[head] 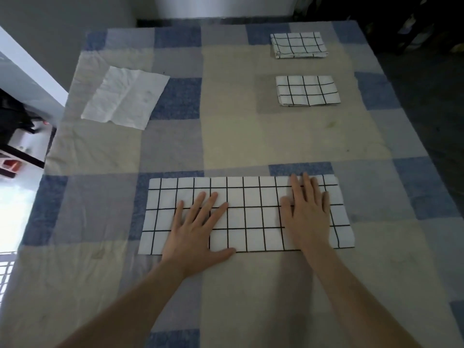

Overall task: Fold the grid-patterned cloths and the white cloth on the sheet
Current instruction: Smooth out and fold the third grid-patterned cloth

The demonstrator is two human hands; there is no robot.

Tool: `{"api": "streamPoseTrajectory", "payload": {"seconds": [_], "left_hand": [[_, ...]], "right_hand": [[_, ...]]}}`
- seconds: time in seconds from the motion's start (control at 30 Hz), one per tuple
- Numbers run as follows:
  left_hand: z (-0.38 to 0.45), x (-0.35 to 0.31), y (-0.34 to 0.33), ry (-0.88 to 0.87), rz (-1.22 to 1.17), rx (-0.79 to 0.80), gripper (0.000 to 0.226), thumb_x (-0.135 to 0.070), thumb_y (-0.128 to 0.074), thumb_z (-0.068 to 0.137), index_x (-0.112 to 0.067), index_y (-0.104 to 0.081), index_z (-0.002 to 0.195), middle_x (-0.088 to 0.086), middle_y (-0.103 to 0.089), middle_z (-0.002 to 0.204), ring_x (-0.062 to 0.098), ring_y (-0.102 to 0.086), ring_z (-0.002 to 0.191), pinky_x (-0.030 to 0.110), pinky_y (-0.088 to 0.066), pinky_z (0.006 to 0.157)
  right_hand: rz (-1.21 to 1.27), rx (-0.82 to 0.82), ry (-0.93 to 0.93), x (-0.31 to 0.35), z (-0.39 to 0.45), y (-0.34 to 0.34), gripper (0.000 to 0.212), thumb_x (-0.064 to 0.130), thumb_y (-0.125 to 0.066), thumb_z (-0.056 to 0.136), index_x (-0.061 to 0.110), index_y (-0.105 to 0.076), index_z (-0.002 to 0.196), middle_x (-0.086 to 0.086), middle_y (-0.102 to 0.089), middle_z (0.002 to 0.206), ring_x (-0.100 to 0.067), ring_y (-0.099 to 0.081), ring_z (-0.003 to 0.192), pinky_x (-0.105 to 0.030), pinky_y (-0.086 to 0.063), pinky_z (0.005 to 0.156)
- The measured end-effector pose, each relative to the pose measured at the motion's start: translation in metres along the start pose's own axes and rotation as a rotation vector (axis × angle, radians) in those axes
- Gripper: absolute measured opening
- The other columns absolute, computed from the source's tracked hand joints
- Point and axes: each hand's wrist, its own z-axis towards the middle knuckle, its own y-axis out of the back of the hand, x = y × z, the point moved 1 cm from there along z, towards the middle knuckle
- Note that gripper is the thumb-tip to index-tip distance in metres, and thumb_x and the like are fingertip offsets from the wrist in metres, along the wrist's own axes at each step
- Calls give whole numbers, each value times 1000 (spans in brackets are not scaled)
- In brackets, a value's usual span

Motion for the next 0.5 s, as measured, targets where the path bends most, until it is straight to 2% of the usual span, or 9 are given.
{"api": "streamPoseTrajectory", "payload": {"seconds": [0.17,0.33,0.5], "left_hand": [[2,0,0,2,19,11,94,-85,-29,79,-40,8,152,-11,17,161,15,21,147,54,4,118],[-1,0,0,-1,0,-17,61,-56,-18,99,-38,3,153,-10,12,162,14,17,148,53,-1,119],[-15,13,1,89,-71,-14,54,-43,-13,102,-36,-1,154,-9,11,162,10,17,147,41,5,120]], "right_hand": [[-11,2,-8,1,0,2,60,49,-16,99,27,-9,154,-1,-9,162,-23,-2,149,-48,-3,120],[18,33,-16,2,0,7,61,49,-16,97,27,-12,154,-2,-10,162,-23,-4,149,-50,-5,120],[9,72,10,0,-1,10,68,58,-16,95,26,-5,154,-3,-5,162,-24,0,149,-51,-4,119]]}}
